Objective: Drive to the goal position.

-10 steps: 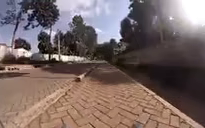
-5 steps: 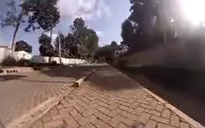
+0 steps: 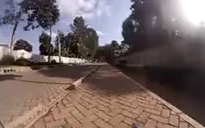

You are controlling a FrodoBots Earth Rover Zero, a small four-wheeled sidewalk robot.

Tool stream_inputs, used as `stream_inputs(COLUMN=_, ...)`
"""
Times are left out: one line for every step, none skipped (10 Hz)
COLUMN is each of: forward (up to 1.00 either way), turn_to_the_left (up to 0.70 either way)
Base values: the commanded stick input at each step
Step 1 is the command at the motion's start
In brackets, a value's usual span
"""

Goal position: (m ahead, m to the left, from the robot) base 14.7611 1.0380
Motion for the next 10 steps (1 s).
stream_inputs(forward=0.70, turn_to_the_left=0.00)
stream_inputs(forward=0.70, turn_to_the_left=0.00)
stream_inputs(forward=0.70, turn_to_the_left=0.00)
stream_inputs(forward=0.70, turn_to_the_left=0.00)
stream_inputs(forward=0.70, turn_to_the_left=0.00)
stream_inputs(forward=0.70, turn_to_the_left=0.00)
stream_inputs(forward=0.70, turn_to_the_left=0.00)
stream_inputs(forward=0.70, turn_to_the_left=0.00)
stream_inputs(forward=0.70, turn_to_the_left=0.00)
stream_inputs(forward=0.70, turn_to_the_left=0.00)
